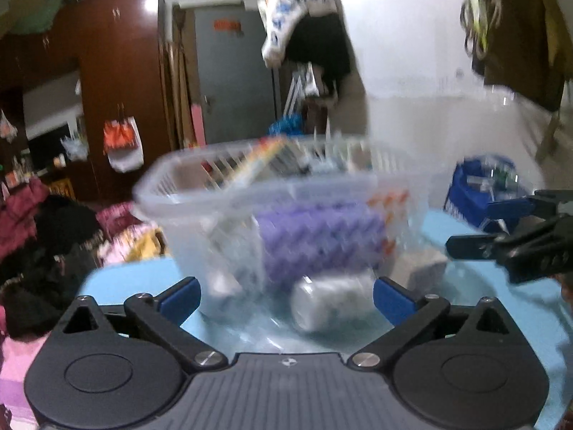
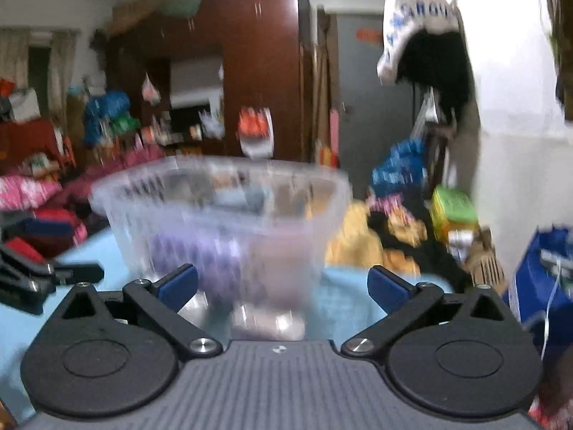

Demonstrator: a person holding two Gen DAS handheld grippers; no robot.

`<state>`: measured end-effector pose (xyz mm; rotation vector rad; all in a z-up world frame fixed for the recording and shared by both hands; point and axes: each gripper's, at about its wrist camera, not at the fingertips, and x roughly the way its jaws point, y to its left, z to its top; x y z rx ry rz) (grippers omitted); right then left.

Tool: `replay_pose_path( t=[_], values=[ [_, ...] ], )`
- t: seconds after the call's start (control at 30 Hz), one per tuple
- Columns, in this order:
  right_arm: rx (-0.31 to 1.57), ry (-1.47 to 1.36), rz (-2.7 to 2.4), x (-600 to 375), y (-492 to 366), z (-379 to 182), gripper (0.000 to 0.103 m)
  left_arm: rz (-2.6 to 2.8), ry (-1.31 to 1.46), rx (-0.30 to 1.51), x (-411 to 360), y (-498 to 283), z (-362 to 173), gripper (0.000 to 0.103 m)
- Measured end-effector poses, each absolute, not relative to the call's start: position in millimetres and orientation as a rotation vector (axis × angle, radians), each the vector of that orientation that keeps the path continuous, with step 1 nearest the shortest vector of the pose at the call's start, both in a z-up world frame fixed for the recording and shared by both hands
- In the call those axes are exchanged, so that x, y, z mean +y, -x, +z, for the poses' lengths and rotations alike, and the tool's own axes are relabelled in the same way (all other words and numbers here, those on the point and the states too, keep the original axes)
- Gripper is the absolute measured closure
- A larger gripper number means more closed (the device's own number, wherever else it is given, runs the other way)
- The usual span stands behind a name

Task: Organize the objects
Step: 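Grasp the gauze roll with the left tool while the right tool grasps the wrapped small box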

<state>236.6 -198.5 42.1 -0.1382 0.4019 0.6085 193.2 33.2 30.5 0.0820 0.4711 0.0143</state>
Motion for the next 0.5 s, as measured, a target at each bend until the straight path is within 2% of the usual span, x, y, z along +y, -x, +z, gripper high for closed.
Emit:
replay_pose_path(
  t=[0.23, 0.5],
  values=[
    [0.535, 0.093, 0.573, -191.7, -264.8, 15.0, 0.0, 0.043, -0.048, 0.557, 18.6, -223.4, 9.5, 0.0],
    [0.55, 0.016, 0.544, -212.4, -264.1, 9.5, 0.0, 0.033, 0.012, 0.61, 9.9, -249.2, 1.9, 0.001]
  ],
)
